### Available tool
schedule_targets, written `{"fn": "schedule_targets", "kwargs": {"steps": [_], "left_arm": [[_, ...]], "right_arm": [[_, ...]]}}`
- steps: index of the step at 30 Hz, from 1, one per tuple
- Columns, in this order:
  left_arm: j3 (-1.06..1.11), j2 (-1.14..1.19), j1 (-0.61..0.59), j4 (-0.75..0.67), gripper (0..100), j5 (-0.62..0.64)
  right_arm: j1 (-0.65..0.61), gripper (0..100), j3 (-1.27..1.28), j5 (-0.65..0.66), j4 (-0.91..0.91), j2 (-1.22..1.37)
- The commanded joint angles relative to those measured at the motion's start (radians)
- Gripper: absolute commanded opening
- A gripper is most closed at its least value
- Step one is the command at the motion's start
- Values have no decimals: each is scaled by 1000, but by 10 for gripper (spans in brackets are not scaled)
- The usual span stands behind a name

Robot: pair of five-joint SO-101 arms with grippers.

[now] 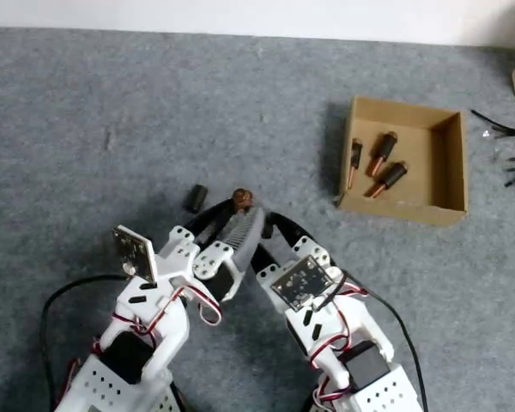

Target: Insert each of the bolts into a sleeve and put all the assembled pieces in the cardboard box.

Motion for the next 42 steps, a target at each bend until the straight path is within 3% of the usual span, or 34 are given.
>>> {"fn": "schedule_targets", "kwargs": {"steps": [1,5,11,15,22,28,31,35,40,42], "left_arm": [[25,-7,16,23,251,6],[-27,-7,-35,23,256,14],[-125,-7,-295,29,256,282],[-102,-7,-377,29,255,330],[25,1,-306,25,252,12],[25,-7,-246,25,85,3],[25,-7,-246,25,2,-60],[25,1,-251,29,5,-81],[25,1,-248,153,6,-95],[25,2,-246,183,6,-166]], "right_arm": [[18,5,99,11,-2,-18],[36,5,99,11,-4,-19],[62,5,101,8,-7,-22],[94,5,99,8,-10,-22],[186,5,102,-43,-73,-15],[208,5,102,-98,-73,-13],[213,5,102,-98,-47,-13],[248,5,101,-98,-33,-13],[335,5,101,-114,-16,-12],[357,5,101,-141,-5,-12]]}}
